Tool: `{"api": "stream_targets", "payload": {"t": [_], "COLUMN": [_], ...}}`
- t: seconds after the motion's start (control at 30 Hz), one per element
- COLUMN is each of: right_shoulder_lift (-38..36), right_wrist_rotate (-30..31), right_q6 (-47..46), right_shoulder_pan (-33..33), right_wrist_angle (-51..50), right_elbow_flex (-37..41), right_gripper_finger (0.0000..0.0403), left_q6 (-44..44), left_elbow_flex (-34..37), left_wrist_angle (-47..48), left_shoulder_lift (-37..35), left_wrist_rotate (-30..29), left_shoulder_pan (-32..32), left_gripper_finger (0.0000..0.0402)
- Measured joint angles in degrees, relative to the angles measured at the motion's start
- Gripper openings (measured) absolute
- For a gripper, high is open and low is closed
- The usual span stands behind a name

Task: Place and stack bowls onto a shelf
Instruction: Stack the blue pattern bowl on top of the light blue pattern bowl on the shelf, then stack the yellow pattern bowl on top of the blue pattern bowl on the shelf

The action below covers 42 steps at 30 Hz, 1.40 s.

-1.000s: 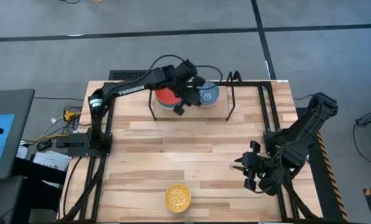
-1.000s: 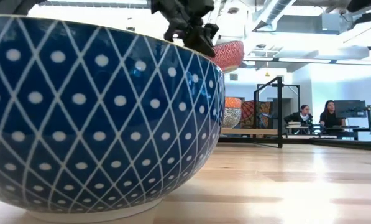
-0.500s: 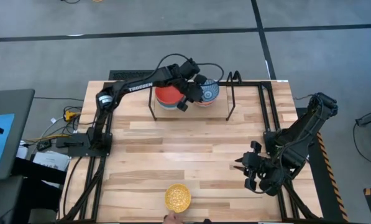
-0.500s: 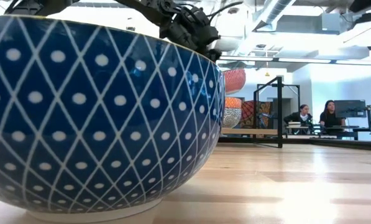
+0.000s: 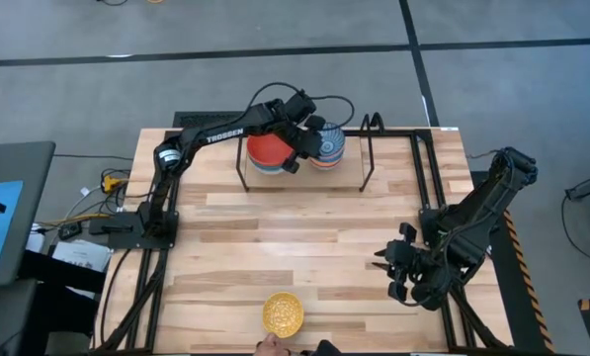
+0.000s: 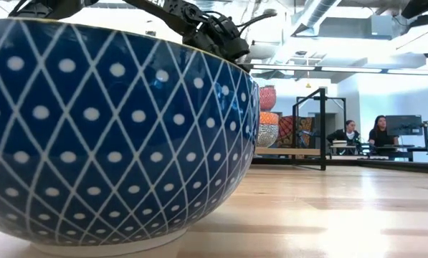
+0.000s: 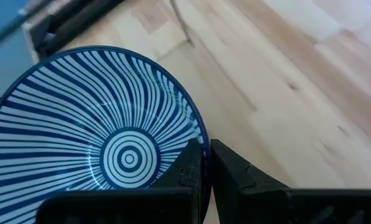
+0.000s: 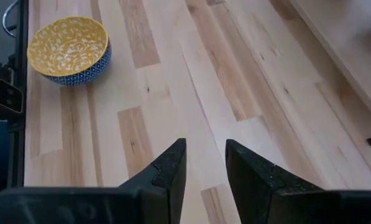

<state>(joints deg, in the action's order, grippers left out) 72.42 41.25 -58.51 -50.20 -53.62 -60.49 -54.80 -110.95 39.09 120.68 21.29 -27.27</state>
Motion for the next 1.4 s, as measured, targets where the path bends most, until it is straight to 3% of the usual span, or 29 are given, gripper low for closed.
{"api": "stream_targets", "payload": {"t": [0.2, 0.63, 0.9, 1.13, 1.4], "right_shoulder_lift": [0.0, 0.0, 0.0, 0.0, 0.0], "right_wrist_rotate": [-0.3, -0.7, -0.9, 2.9, 5.4], "right_q6": [-1.7, -2.9, -3.0, -4.1, -12.0], "right_shoulder_pan": [-0.5, -0.5, -0.8, -0.1, 4.1], "right_wrist_angle": [-0.1, -0.4, -0.4, 0.0, 5.4], "right_elbow_flex": [0.0, 0.0, 0.0, 1.4, 9.9], "right_gripper_finger": [0.0136, 0.0136, 0.0136, 0.0136, 0.0137], "left_q6": [0.6, 4.0, 4.1, 6.5, 15.5], "left_elbow_flex": [0.0, 0.0, -0.1, -0.1, -0.2], "left_wrist_angle": [-0.2, -0.1, -0.5, 0.3, 10.0], "left_shoulder_lift": [1.4, 1.4, 1.3, -3.6, -12.7], "left_wrist_rotate": [-3.7, -5.6, -14.7, -16.1, -15.6], "left_shoulder_pan": [0.5, 1.3, 3.4, 6.3, 12.9], "left_gripper_finger": [0.0016, 0.0029, 0.0120, 0.0195, 0.0214]}}
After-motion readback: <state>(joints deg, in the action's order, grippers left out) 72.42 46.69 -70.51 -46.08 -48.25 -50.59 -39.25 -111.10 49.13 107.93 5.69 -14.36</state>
